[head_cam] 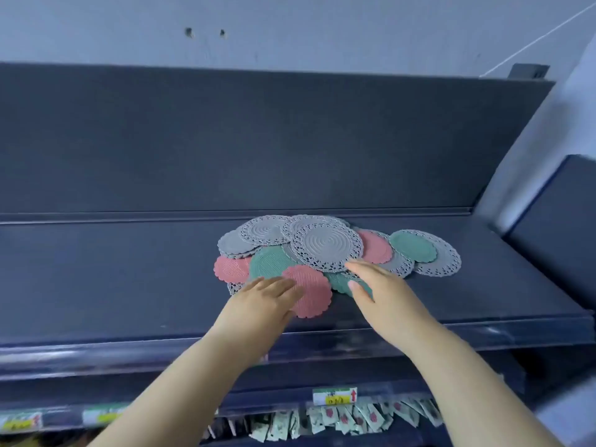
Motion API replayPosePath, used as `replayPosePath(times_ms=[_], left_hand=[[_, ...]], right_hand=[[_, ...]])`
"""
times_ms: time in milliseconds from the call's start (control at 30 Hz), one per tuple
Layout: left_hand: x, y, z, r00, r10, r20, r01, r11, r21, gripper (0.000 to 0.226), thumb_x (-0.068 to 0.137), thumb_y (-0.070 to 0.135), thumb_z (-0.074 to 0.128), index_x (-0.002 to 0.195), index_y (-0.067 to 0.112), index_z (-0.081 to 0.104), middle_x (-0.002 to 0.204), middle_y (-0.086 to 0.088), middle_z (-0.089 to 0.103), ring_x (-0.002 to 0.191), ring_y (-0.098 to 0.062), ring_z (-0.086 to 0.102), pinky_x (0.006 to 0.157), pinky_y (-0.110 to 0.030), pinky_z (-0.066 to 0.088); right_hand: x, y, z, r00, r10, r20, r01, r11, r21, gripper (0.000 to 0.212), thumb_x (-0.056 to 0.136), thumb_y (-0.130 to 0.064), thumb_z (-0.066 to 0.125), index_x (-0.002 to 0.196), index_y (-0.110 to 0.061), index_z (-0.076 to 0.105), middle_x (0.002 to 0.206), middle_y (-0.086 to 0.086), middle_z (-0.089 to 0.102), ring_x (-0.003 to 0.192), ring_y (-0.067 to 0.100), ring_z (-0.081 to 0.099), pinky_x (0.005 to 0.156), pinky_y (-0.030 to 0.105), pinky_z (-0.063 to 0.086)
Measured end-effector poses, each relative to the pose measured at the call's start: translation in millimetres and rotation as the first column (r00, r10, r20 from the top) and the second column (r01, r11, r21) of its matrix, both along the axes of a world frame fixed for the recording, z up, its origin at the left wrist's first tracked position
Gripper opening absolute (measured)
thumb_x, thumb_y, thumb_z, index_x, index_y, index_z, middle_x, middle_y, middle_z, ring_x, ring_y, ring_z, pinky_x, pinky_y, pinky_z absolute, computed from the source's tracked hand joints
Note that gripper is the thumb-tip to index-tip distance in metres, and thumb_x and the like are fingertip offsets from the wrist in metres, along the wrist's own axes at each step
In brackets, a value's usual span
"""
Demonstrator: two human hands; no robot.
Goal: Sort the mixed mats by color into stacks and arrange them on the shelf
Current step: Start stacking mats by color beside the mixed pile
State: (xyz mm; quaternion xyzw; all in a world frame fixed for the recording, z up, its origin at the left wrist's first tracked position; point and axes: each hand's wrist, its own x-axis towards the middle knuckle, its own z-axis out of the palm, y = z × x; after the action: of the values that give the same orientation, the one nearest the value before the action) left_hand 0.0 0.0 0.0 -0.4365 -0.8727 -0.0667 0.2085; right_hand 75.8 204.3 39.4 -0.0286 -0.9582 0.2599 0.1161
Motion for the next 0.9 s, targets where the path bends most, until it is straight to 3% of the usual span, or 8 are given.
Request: replayPosePath(times_ms=[133,233,333,500,600,700,767,900], left_hand=[[-25.2,23.3,-14.0,0.977,0.067,0.205,-0.040,0.991,-0.130,0.050,0.072,0.056,0.056,0.109,0.024,0.071,0.117,0.004,0.066,0.107,-0.014,0.064,0.095,-0.032,0.039],[-38.4,32.8,-20.8,0.917,0.071,0.392,-0.043,0.996,-0.080,0.085,0.070,0.069,0.027,0.136,0.022,0.049,0.148,0.008,0.030,0.138,-0.009,0.023,0.111,-0.028,0.000],[-36.7,35.4,-24.1,0.898,0.098,0.430,-0.081,0.995,-0.059,0.099,0.061,0.077,0.024,0.145,0.026,0.033,0.145,0.018,0.007,0.135,0.001,-0.004,0.106,-0.018,-0.017],[-27.5,48.6,-21.9,0.949,0.184,0.255,-0.149,0.977,-0.151,0.077,0.070,0.071,0.039,0.123,0.020,0.062,0.132,0.000,0.056,0.126,-0.013,0.047,0.104,-0.045,0.026],[-20.5,53.2,-22.8,0.980,0.160,0.115,-0.149,0.984,-0.096,0.051,0.073,0.057,0.059,0.106,0.021,0.072,0.115,-0.002,0.068,0.108,-0.020,0.063,0.093,-0.044,0.044],[-9.3,56.5,-19.4,0.993,0.095,0.067,-0.099,0.994,0.053,0.027,0.080,0.037,0.058,0.098,0.023,0.072,0.099,0.003,0.072,0.096,-0.019,0.068,0.078,-0.037,0.057],[-3.5,57.9,-16.0,0.993,0.103,0.061,-0.109,0.987,0.115,0.023,0.081,0.022,0.054,0.102,0.026,0.062,0.091,0.008,0.072,0.086,-0.014,0.068,0.062,-0.029,0.057],[-0.1,53.0,-10.3,0.985,0.147,0.086,-0.157,0.980,0.122,0.053,0.065,0.002,0.058,0.110,0.029,0.053,0.090,0.013,0.069,0.071,-0.014,0.066,0.049,-0.022,0.050]], right_hand=[[-43.8,25.7,-16.3,0.991,0.116,0.070,-0.121,0.990,0.069,0.042,0.097,-0.019,0.039,0.139,-0.022,0.038,0.148,-0.010,0.033,0.138,0.001,0.019,0.105,0.012,0.011],[-69.9,38.1,-29.0,0.971,0.205,0.119,-0.214,0.974,0.070,0.046,0.096,-0.024,0.043,0.141,-0.026,0.034,0.150,-0.015,0.025,0.139,-0.003,0.008,0.110,0.021,0.013],[-85.4,43.5,-35.9,0.952,0.280,0.121,-0.293,0.949,0.112,0.051,0.095,-0.028,0.047,0.143,-0.025,0.029,0.152,-0.014,0.019,0.140,0.000,0.006,0.107,0.018,0.004],[-95.6,47.6,-53.6,0.952,0.305,-0.036,-0.294,0.939,0.176,0.041,0.094,-0.018,0.050,0.134,-0.016,0.046,0.146,-0.003,0.037,0.137,0.011,0.028,0.104,0.013,0.001],[-100.0,46.9,-61.8,0.948,0.284,-0.141,-0.243,0.937,0.249,0.025,0.078,-0.005,0.070,0.103,-0.007,0.069,0.115,0.010,0.065,0.110,0.025,0.061,0.098,0.032,0.030],[-100.5,47.5,-61.9,0.934,0.272,-0.232,-0.217,0.947,0.236,0.019,0.067,0.002,0.076,0.083,-0.006,0.071,0.088,0.011,0.073,0.079,0.027,0.071,0.068,0.033,0.055],[-100.4,49.2,-56.4,0.940,0.239,-0.243,-0.189,0.959,0.214,0.024,0.061,0.007,0.077,0.079,-0.007,0.068,0.065,0.006,0.069,0.052,0.023,0.065,0.043,0.022,0.044],[-102.5,49.4,-57.7,0.936,0.193,-0.295,-0.152,0.976,0.157,0.027,0.061,0.010,0.071,0.082,-0.003,0.062,0.053,0.008,0.058,0.042,0.027,0.053,0.040,0.022,0.035]])
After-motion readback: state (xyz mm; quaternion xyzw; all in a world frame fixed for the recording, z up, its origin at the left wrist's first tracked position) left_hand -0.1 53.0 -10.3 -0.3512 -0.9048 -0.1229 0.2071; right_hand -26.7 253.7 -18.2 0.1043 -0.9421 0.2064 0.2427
